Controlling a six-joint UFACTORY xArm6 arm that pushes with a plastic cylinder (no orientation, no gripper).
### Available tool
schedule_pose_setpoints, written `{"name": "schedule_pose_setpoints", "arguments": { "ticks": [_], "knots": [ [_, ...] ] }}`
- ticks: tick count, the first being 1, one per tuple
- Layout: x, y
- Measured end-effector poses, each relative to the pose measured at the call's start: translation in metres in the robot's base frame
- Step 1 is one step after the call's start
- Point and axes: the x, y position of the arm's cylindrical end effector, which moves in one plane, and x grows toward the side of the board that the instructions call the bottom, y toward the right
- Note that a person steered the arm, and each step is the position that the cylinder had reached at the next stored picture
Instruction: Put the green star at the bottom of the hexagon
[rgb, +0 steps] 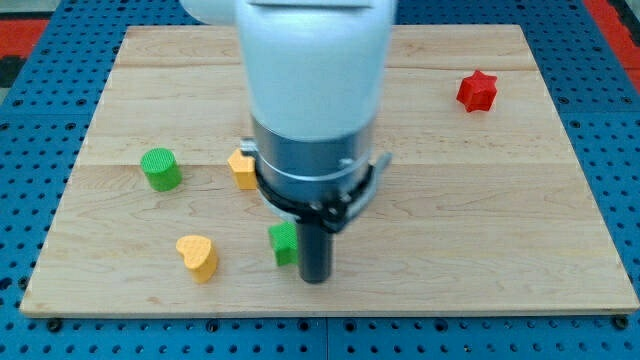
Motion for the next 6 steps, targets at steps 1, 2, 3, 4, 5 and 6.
{"name": "schedule_pose_setpoints", "arguments": {
  "ticks": [1,2,3,4,5,6],
  "knots": [
    [-0.034,-0.043],
    [-0.036,-0.037],
    [-0.053,0.006],
    [-0.061,0.001],
    [-0.064,-0.053],
    [-0.064,-0.115]
  ]
}}
